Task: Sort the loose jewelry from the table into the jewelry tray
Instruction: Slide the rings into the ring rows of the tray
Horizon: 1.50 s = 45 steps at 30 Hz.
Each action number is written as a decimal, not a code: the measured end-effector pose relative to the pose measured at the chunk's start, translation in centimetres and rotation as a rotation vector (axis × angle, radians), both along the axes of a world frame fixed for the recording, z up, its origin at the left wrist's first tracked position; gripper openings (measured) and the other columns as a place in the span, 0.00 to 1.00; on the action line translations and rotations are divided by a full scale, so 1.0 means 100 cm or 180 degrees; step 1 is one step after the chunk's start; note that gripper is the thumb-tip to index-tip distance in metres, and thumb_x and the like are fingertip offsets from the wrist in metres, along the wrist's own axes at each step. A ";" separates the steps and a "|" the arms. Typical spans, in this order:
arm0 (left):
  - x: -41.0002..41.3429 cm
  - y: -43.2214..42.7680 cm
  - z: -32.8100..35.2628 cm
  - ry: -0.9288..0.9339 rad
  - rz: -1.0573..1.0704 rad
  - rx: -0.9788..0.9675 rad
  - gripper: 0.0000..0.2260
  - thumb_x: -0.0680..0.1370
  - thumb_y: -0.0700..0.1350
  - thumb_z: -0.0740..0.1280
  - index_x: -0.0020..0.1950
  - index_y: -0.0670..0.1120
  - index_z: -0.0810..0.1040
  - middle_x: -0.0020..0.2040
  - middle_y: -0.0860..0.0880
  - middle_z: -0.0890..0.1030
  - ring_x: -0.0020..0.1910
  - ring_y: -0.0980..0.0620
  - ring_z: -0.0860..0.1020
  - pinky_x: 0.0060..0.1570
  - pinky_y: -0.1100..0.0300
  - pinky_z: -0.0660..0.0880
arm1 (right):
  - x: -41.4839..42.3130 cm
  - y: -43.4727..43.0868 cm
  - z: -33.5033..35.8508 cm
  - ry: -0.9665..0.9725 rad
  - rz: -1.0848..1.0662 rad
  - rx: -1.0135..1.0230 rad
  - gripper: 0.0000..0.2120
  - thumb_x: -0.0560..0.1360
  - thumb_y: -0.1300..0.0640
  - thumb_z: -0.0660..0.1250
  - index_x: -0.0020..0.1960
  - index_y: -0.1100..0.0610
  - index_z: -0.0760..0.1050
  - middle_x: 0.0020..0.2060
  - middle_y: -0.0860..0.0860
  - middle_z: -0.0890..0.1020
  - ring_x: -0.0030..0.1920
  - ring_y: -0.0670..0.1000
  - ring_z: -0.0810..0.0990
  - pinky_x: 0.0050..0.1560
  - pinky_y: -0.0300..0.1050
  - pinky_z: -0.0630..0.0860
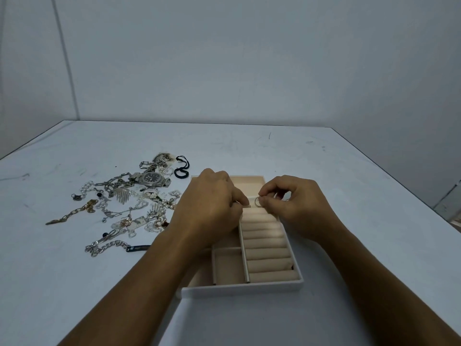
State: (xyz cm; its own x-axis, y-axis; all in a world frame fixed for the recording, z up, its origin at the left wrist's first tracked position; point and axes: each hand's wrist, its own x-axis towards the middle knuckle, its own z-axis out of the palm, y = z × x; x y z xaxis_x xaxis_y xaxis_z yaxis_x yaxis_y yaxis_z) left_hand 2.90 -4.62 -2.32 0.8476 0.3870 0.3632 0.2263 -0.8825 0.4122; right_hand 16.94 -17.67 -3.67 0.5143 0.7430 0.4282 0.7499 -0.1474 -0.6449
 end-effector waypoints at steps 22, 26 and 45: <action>0.001 -0.002 -0.002 -0.0038 0.0229 0.0007 0.14 0.75 0.41 0.63 0.51 0.56 0.84 0.48 0.52 0.78 0.53 0.51 0.71 0.50 0.58 0.68 | -0.002 0.000 0.002 -0.0457 0.0023 -0.0191 0.05 0.72 0.60 0.71 0.41 0.51 0.83 0.36 0.41 0.81 0.43 0.43 0.77 0.42 0.33 0.72; 0.001 0.001 -0.003 -0.0179 0.0341 -0.0139 0.13 0.75 0.42 0.63 0.54 0.54 0.83 0.47 0.55 0.76 0.54 0.52 0.71 0.49 0.62 0.64 | -0.003 0.000 0.005 -0.0568 0.0104 -0.0335 0.05 0.72 0.60 0.71 0.44 0.53 0.85 0.37 0.41 0.81 0.45 0.37 0.77 0.42 0.23 0.67; 0.003 0.004 -0.007 -0.0207 0.0201 -0.0182 0.14 0.75 0.44 0.65 0.58 0.54 0.81 0.56 0.52 0.79 0.60 0.52 0.72 0.58 0.54 0.70 | 0.000 -0.005 0.009 -0.0607 0.0223 -0.0673 0.12 0.74 0.61 0.69 0.51 0.48 0.85 0.42 0.41 0.81 0.44 0.43 0.76 0.45 0.33 0.69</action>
